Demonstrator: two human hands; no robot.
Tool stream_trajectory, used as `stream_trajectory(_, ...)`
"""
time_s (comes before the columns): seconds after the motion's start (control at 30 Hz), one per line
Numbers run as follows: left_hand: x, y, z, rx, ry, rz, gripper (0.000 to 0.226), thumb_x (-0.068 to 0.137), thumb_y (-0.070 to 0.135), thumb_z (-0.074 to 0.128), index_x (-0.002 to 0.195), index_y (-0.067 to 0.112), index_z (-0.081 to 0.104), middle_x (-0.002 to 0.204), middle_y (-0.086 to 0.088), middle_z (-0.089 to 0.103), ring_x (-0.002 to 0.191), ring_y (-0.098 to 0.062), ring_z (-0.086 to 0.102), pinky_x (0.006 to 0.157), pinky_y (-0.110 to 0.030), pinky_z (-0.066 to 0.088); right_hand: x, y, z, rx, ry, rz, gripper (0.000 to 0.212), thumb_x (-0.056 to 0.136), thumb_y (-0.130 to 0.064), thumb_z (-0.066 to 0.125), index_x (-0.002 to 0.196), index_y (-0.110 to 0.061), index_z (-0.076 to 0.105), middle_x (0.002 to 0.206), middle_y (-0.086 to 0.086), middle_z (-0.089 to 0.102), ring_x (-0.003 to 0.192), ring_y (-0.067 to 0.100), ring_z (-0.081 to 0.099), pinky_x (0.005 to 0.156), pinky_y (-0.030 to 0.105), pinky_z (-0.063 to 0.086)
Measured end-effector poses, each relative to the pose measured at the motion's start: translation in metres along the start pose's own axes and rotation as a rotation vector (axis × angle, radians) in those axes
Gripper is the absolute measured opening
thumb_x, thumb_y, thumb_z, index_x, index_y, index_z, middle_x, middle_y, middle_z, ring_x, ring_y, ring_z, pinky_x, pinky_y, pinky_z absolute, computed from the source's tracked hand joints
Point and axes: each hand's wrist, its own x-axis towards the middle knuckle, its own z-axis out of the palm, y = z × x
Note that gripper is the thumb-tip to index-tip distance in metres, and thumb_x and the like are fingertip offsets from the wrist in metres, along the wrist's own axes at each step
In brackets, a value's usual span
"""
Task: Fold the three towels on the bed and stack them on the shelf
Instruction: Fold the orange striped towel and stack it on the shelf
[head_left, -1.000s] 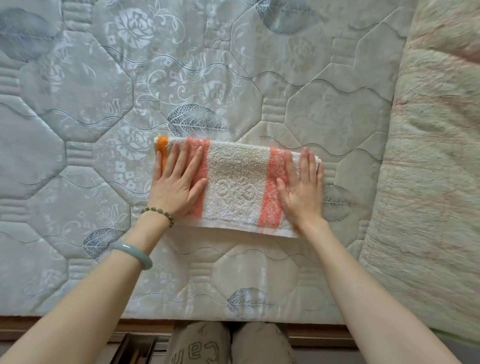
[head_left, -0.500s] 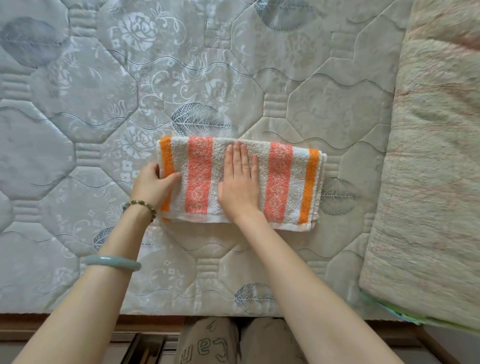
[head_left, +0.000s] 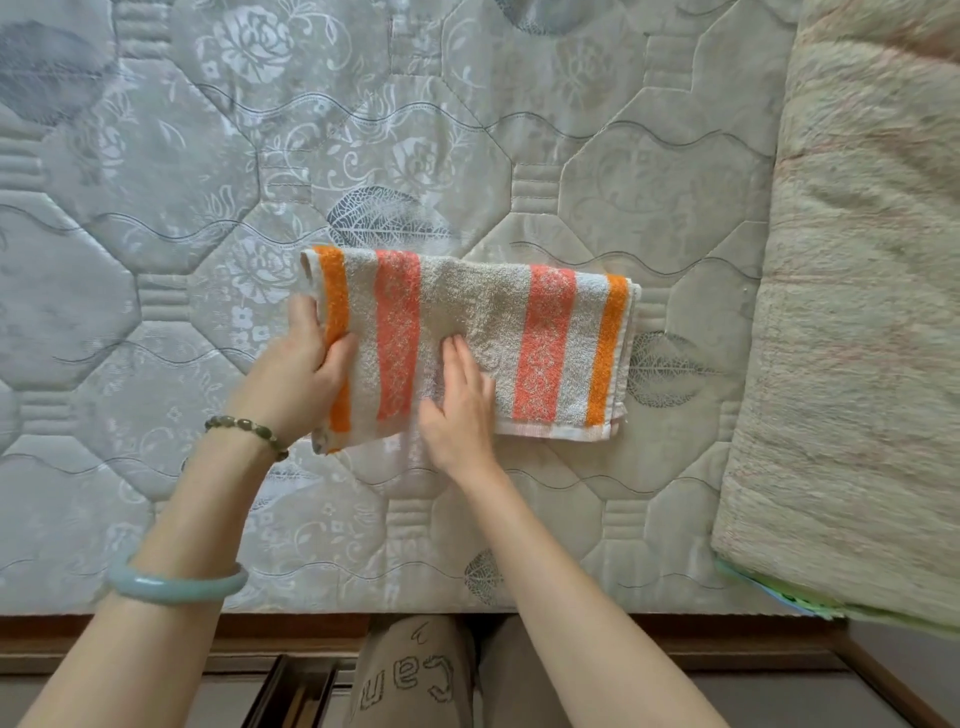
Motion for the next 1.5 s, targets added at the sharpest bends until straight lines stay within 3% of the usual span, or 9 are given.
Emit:
stream_trajectory(0.23, -0.027, 0.046, 0.003, -0.077, 0.074, 0.137, 0.017, 0.097, 0.019, 0.043, 0.1, 0.019, 0.027, 0.087, -0.011, 0.058, 0.07, -0.03, 0.053, 0.063, -0.04, 0.038, 0.007, -0.013, -0.036, 0.483, -0.119, 0.17, 0.073, 0.077, -0.026, 0.031, 0.149, -0.014, 0.027, 0.157, 0.003, 0.024, 0.145, 0.014, 0.019, 0.121, 0.042, 0.012)
stream_trajectory(0.33, -0.036, 0.074, 0.022, -0.107, 0.085, 0.193, 0.017, 0.095, 0.016, 0.044, 0.102, 0.016, 0.028, 0.085, -0.013, 0.058, 0.075, -0.037, 0.058, 0.065, -0.045, 0.044, 0.0, -0.006, -0.065, 0.779, -0.171, 0.252, 0.059, 0.087, -0.027, 0.045, 0.144, -0.015, 0.038, 0.126, 0.003, 0.056, 0.109, 0.017, 0.057, 0.093, 0.038, 0.047)
stream_trajectory(0.53, -0.033, 0.115, 0.086, -0.251, 0.005, 0.288, 0.027, 0.088, 0.013, 0.053, 0.112, 0.011, 0.041, 0.097, -0.008, 0.057, 0.085, -0.03, 0.058, 0.072, -0.042, 0.047, -0.013, 0.017, -0.118, 1.209, -0.101, 0.136, 0.028, 0.089, -0.033, 0.058, 0.109, -0.015, 0.062, 0.086, -0.001, 0.071, 0.077, 0.01, 0.066, 0.072, 0.024, 0.053)
stream_trajectory(0.7, -0.033, 0.117, 0.122, -0.408, -0.242, 0.312, 0.04, 0.082, 0.013, 0.055, 0.122, 0.015, 0.051, 0.108, 0.0, 0.048, 0.094, -0.018, 0.056, 0.081, -0.027, 0.052, 0.008, 0.051, -0.122, 0.914, 0.319, 0.307, 0.01, 0.076, -0.017, 0.065, 0.068, -0.021, 0.068, 0.064, -0.002, 0.059, 0.064, 0.017, 0.052, 0.064, 0.035, 0.045)
stream_trajectory(0.9, -0.016, 0.075, 0.114, -0.02, 0.264, 0.379, 0.035, 0.088, 0.01, 0.051, 0.122, 0.004, 0.056, 0.123, -0.012, 0.055, 0.114, -0.023, 0.048, 0.101, -0.037, 0.039, 0.025, 0.073, -0.133, 0.578, 0.475, 0.324, 0.012, 0.087, -0.005, 0.061, 0.093, -0.011, 0.07, 0.085, 0.001, 0.069, 0.082, 0.016, 0.062, 0.082, 0.036, 0.052)
stream_trajectory(1.03, -0.002, 0.068, 0.122, 0.291, 0.26, 0.482, 0.058, 0.092, 0.028, 0.046, 0.142, 0.002, 0.034, 0.149, -0.014, 0.036, 0.138, -0.025, 0.025, 0.114, -0.037, 0.016, 0.032, 0.077, -0.137, 0.557, 0.521, 0.353, 0.013, 0.088, -0.006, 0.059, 0.093, -0.013, 0.07, 0.084, -0.001, 0.069, 0.083, 0.017, 0.064, 0.083, 0.038, 0.054)
stream_trajectory(1.27, 0.019, 0.079, 0.146, 0.502, 0.239, 0.518, 0.07, 0.097, 0.048, 0.032, 0.149, 0.005, 0.013, 0.157, -0.01, 0.011, 0.145, -0.025, 0.009, 0.119, -0.046, 0.006, 0.025, 0.076, -0.143, 0.413, 0.679, 0.279, 0.016, 0.091, -0.005, 0.052, 0.098, -0.004, 0.067, 0.086, 0.001, 0.064, 0.074, 0.011, 0.055, 0.06, 0.006, 0.038)
stream_trajectory(1.4, 0.027, 0.075, 0.161, 0.602, 0.195, 0.48, 0.075, 0.096, 0.057, 0.022, 0.15, 0.008, 0.006, 0.159, -0.009, 0.009, 0.147, -0.022, 0.005, 0.119, -0.047, 0.006, 0.027, 0.085, -0.137, 0.211, 0.756, 0.273, 0.029, 0.087, -0.004, 0.056, 0.115, -0.002, 0.061, 0.107, 0.012, 0.061, 0.099, 0.025, 0.054, 0.089, 0.029, 0.042)
stream_trajectory(1.5, 0.032, 0.072, 0.17, 0.624, 0.214, 0.44, 0.077, 0.095, 0.058, 0.022, 0.151, 0.007, 0.007, 0.159, -0.01, 0.011, 0.147, -0.021, 0.006, 0.118, -0.049, 0.005, 0.034, 0.084, -0.126, -0.295, 0.778, -0.126, 0.045, 0.084, -0.005, 0.054, 0.129, -0.003, 0.054, 0.129, 0.02, 0.055, 0.122, 0.028, 0.041, 0.103, 0.038, 0.032)
